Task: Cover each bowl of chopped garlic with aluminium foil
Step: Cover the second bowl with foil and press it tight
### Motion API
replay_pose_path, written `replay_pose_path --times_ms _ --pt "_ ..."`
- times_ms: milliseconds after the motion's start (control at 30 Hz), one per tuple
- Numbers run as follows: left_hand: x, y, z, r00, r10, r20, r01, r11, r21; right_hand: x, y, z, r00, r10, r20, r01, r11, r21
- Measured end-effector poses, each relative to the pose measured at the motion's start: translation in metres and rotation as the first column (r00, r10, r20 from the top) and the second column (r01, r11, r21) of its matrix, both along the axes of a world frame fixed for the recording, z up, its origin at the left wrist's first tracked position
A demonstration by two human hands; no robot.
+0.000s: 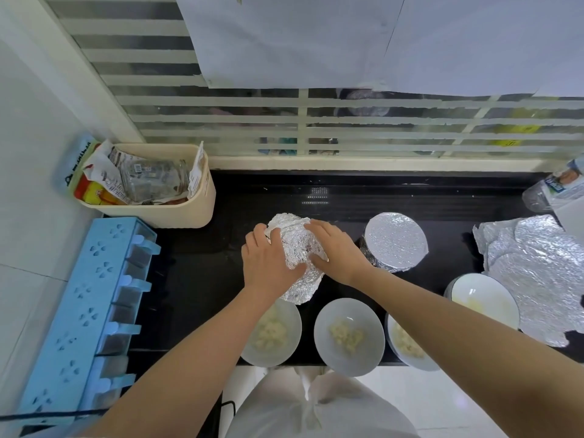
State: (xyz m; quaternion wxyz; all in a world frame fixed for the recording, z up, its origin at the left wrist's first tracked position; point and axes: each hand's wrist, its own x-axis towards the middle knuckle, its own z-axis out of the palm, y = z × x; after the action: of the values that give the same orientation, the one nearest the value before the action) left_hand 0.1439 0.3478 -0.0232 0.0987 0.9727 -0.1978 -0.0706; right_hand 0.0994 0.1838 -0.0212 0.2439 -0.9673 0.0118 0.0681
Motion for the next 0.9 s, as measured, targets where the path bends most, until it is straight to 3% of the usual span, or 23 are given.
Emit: replay_pose_path --times_ms 100,200,267,333,433,500,600,700,900 --pt "0.0 -0.003 0.003 0.98 0.152 -0.125 -0.154 0.988 -0.004 0.002 0.004 -0.002 0.999 -0.006 -0.039 0.006 1.0 0.021" --pt "0.015 0.002 0.007 0.886 0.288 -0.364 -0.377 0.903 -0.204 0.003 0.005 -0.003 0.998 -0.014 -0.065 0.015 1.0 0.016" --pt "0.03 0.01 0.01 0.835 0.338 -0.434 -0.486 0.823 -0.295 0.006 0.002 -0.001 0.996 -0.06 -0.063 0.064 0.997 0.05" --pt "0.045 0.021 0.007 0.743 0.372 -0.557 -0.6 0.739 -0.306 0.012 0.0 0.004 0.974 -0.197 -0.114 0.213 0.965 0.154" --pt "0.055 0.032 0.001 0.524 0.328 -0.786 -0.742 0.629 -0.232 0.023 -0.005 0.01 0.851 -0.407 -0.332 0.509 0.796 0.326" --pt "0.053 0.035 0.0 0.472 0.333 -0.816 -0.73 0.667 -0.15 0.024 -0.007 0.009 0.759 -0.439 -0.481 0.63 0.681 0.372" --pt "0.052 0.034 -0.007 0.474 0.36 -0.804 -0.69 0.718 -0.086 0.021 -0.006 0.002 0.677 -0.417 -0.607 0.704 0.607 0.368" --pt "0.051 0.029 -0.006 0.421 0.331 -0.844 -0.735 0.67 -0.104 0.022 -0.004 -0.005 0.632 -0.421 -0.65 0.751 0.539 0.382" --pt "0.055 0.023 -0.013 0.438 0.296 -0.849 -0.774 0.604 -0.189 0.02 -0.009 -0.011 0.59 -0.465 -0.66 0.802 0.437 0.408"
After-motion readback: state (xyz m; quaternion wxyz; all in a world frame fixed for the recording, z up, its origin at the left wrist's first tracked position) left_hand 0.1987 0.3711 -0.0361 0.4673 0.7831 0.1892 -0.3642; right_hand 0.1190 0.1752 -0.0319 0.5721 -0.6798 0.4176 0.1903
